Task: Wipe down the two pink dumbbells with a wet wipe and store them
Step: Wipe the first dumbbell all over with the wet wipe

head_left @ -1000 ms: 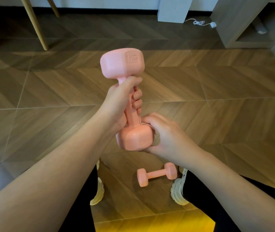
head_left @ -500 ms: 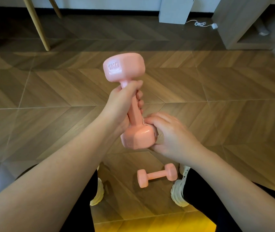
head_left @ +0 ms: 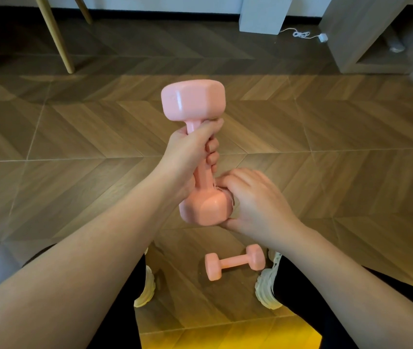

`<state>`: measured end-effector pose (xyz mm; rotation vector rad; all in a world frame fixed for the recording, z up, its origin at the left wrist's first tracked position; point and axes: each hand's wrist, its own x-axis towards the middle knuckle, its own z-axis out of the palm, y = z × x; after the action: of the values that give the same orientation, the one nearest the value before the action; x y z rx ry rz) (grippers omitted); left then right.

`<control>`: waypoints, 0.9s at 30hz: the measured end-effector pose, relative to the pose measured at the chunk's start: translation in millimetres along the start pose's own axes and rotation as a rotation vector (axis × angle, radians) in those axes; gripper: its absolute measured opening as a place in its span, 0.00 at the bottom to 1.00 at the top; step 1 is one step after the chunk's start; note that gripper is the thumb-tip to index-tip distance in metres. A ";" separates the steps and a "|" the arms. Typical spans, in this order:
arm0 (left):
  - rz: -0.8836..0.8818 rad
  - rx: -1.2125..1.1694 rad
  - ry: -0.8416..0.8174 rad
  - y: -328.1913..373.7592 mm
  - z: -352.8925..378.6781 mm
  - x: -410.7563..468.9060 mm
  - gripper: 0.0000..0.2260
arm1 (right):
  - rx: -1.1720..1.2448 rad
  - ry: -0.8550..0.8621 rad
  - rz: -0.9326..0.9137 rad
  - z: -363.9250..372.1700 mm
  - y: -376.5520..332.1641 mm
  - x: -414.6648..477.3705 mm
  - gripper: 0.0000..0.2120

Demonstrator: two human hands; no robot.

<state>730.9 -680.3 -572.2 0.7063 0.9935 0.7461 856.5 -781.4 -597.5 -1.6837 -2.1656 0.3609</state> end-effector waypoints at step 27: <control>0.106 -0.015 -0.070 7.9 5.1 -2.0 0.13 | 0.020 0.160 0.017 -19.4 14.1 -2.9 0.25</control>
<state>733.0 -678.4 -563.0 0.7721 0.8916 0.8154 877.9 -781.1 -586.4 -1.6617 -2.0274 0.2424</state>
